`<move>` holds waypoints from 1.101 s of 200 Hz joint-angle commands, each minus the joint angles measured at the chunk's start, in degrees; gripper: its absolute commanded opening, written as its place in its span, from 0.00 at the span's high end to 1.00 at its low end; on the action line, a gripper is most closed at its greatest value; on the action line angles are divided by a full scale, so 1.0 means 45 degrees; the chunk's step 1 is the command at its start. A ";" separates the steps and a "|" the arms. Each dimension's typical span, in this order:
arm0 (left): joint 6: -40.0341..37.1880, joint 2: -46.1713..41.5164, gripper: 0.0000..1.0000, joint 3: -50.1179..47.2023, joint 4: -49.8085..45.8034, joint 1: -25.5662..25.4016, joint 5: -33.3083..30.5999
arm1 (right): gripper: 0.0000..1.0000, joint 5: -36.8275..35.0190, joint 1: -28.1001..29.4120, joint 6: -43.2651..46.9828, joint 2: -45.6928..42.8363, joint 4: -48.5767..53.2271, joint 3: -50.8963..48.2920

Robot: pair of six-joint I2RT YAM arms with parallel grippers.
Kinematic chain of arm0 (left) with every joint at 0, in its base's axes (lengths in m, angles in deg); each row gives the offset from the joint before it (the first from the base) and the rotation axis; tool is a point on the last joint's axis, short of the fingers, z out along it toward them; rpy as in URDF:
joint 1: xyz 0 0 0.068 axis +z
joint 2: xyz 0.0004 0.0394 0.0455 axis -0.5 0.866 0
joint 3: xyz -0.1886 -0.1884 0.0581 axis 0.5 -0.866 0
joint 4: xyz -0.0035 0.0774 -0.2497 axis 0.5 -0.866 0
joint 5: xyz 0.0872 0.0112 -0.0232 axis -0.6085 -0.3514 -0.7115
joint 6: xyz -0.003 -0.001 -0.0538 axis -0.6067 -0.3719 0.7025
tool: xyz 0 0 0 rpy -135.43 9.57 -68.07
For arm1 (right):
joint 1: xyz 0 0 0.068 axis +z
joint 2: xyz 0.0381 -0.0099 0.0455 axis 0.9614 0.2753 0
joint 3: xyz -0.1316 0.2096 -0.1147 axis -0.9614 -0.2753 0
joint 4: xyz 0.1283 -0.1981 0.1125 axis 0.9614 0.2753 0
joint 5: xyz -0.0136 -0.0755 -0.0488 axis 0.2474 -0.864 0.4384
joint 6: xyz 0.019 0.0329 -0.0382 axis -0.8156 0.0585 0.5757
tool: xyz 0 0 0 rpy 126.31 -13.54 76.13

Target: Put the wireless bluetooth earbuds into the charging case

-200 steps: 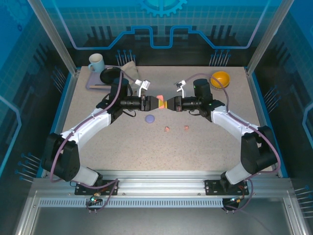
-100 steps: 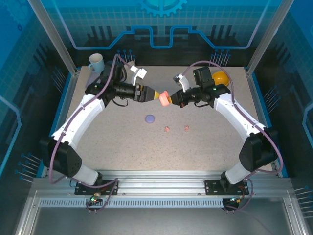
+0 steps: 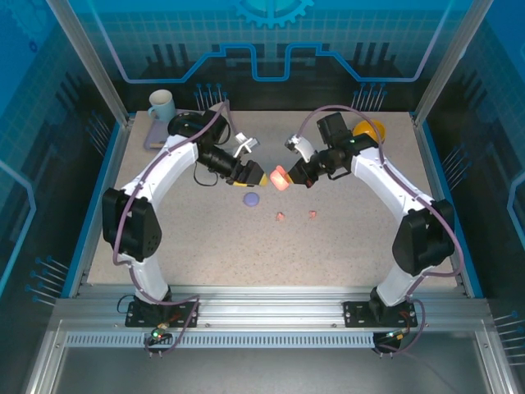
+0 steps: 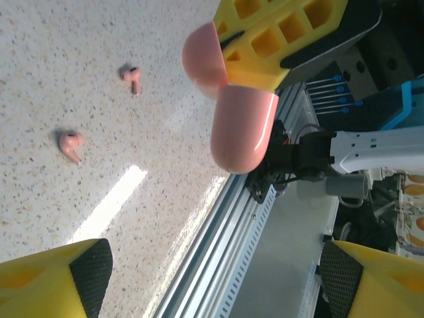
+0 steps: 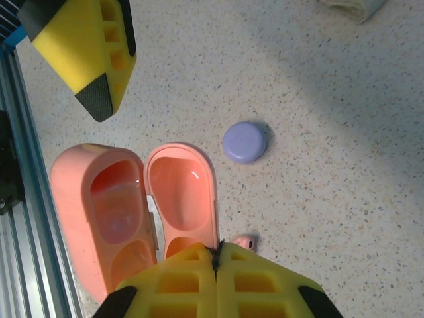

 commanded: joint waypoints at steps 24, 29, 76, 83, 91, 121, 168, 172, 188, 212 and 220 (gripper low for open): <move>-0.1168 0.0570 0.19 0.0649 -0.1400 -0.0091 0.0379 | 1.00 -0.0433 0.0999 0.0709 0.0529 0.0681 0.0465; -0.1256 0.0622 0.19 0.0630 -0.1476 -0.0111 0.0367 | 1.00 -0.0495 0.1092 0.0722 0.0564 0.0670 0.0479; -0.1500 0.0931 0.29 0.0208 -0.1562 -0.0188 0.0489 | 1.00 -0.0740 0.1676 0.0681 0.0602 0.0622 0.0577; -0.1523 0.0961 0.30 0.0198 -0.1581 -0.0194 0.0492 | 1.00 -0.0755 0.1762 0.0671 0.0600 0.0632 0.0582; -0.1603 0.1014 0.31 0.0192 -0.1652 -0.0183 0.0516 | 1.00 -0.0768 0.1830 0.0673 0.0605 0.0627 0.0582; -0.1815 0.1250 0.34 0.0299 -0.1944 -0.0261 0.0637 | 1.00 -0.0914 0.2080 0.0743 0.0639 0.0697 0.0659; -0.2074 0.1476 0.40 0.0186 -0.2210 -0.0588 0.0901 | 1.00 -0.1148 0.2127 0.0835 0.0712 0.0797 0.0923; -0.2072 0.1478 0.41 0.0156 -0.2202 -0.0603 0.0947 | 1.00 -0.1163 0.2127 0.0846 0.0721 0.0814 0.0946; -0.2072 0.1531 0.45 0.0142 -0.2170 -0.0663 0.1048 | 1.00 -0.1233 0.2127 0.0886 0.0710 0.0869 0.1025; -0.2109 0.1596 0.49 0.0203 -0.2226 -0.0671 0.1155 | 1.00 -0.1320 0.2127 0.0944 0.0680 0.0893 0.1057; -0.2111 0.1614 0.51 0.0187 -0.2230 -0.0675 0.1189 | 1.00 -0.1336 0.2103 0.0963 0.0683 0.0881 0.1069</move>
